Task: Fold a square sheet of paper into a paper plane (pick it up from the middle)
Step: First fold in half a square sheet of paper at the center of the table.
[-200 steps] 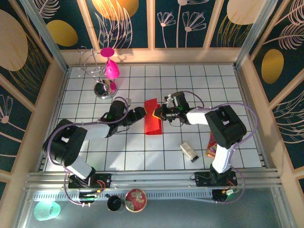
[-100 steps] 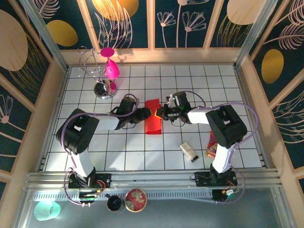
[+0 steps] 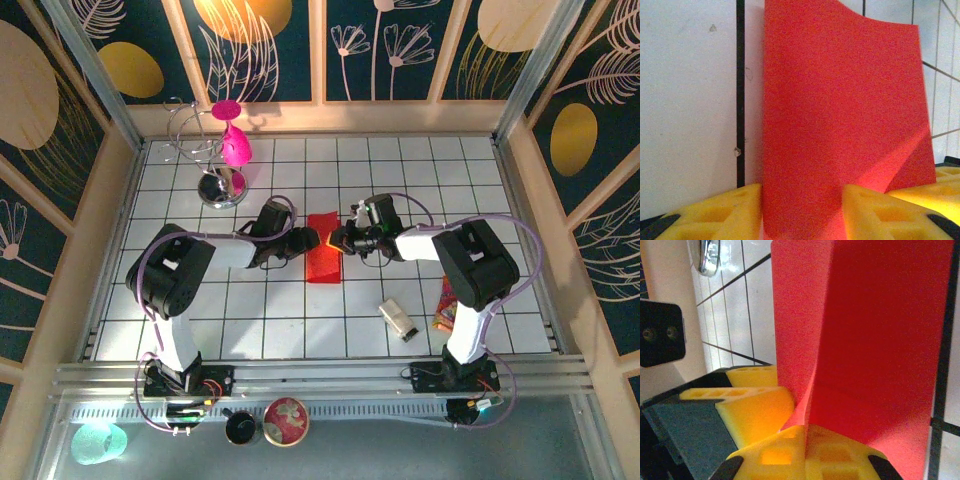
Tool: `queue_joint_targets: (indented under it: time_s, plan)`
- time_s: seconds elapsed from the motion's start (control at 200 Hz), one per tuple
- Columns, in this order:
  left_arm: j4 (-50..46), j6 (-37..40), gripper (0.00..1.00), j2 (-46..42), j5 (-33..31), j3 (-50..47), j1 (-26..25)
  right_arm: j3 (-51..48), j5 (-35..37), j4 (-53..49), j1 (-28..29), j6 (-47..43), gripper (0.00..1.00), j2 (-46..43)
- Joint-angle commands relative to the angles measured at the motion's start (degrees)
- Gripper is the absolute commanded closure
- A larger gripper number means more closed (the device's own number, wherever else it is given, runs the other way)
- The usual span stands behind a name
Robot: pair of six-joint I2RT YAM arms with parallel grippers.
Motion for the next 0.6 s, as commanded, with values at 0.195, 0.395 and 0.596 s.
queue_joint_targets:
  time_s: [0.195, 0.395, 0.596]
  plan:
    - [-11.85, 5.67, 0.62, 6.18, -6.67, 2.26, -1.16, -4.75, 8.1, -2.23, -2.81, -0.03, 0.68, -8.65]
    - [-13.19, 6.49, 0.62, 8.45, -7.68, 2.8, -1.44, -6.87, 11.28, -2.37, -4.93, -1.32, 0.68, -11.46]
    - [-16.47, 7.24, 0.62, 11.33, -11.14, 3.67, -2.46, -6.43, 10.43, -1.8, -5.44, -2.32, 0.69, -9.96]
